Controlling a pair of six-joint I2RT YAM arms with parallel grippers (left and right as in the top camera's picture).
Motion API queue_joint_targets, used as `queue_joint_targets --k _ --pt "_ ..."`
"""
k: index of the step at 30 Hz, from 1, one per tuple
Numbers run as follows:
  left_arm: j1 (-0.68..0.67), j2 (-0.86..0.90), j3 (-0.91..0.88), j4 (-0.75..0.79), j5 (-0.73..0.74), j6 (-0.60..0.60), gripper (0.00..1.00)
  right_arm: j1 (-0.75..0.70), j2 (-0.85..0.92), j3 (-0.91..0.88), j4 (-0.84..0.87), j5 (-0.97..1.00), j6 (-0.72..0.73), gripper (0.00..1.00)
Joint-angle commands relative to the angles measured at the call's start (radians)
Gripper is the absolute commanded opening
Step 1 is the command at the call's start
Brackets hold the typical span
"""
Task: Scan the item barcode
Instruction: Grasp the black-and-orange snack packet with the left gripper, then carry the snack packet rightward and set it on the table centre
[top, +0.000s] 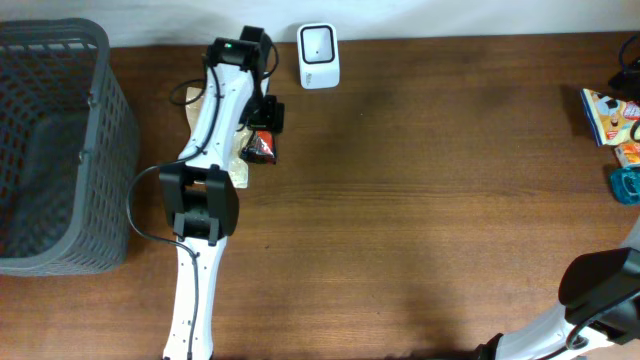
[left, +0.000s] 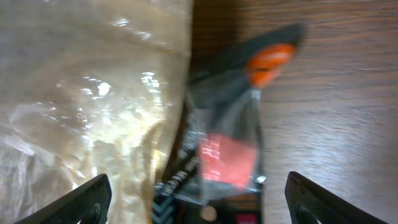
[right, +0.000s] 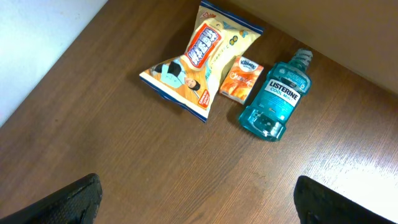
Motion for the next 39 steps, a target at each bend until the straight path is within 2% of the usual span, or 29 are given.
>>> queue_joint_targets --k 1,3,4,9,11,12,13,14,24,31,35,39 --pt "0.000 -0.023 -0.087 0.053 0.141 0.051 0.88 0.005 0.003 0.004 0.000 -0.002 0.002 0.98" --pt "-0.015 -0.023 -0.181 0.129 0.159 0.051 0.84 0.005 0.003 0.004 0.000 -0.002 0.002 0.98" --pt "-0.022 -0.023 -0.215 0.153 0.159 0.051 0.78 0.005 0.003 0.004 0.000 -0.002 0.002 0.98" --pt "-0.044 -0.023 -0.242 0.172 0.163 0.097 0.68 0.005 0.003 0.004 0.000 -0.002 0.002 0.98" --pt "-0.061 -0.023 -0.241 0.164 0.171 0.141 0.55 0.005 0.003 0.004 0.000 -0.002 0.002 0.98" --pt "-0.068 -0.023 -0.241 0.161 0.171 0.147 0.39 0.005 0.003 0.004 0.000 -0.002 0.002 0.98" --pt "-0.079 -0.023 -0.241 0.156 0.171 0.148 0.29 0.005 0.003 0.004 0.000 -0.002 0.002 0.98" --pt "-0.090 -0.023 -0.241 0.153 0.172 0.148 0.23 0.005 0.003 0.004 0.000 -0.002 0.002 0.98" --pt "-0.254 -0.023 -0.196 0.026 0.276 0.166 0.26 0.005 0.003 0.004 0.000 -0.002 0.002 0.98" --pt "-0.365 -0.023 -0.187 0.008 0.518 0.166 0.28 0.005 0.003 0.004 0.000 -0.002 0.002 0.98" --pt "-0.412 -0.023 -0.173 0.051 0.524 0.166 0.31 0.005 0.003 0.004 0.000 -0.002 0.002 0.98" --pt "-0.406 -0.023 -0.040 -0.034 0.457 0.166 0.35 0.005 0.003 0.004 0.000 -0.002 0.002 0.98"
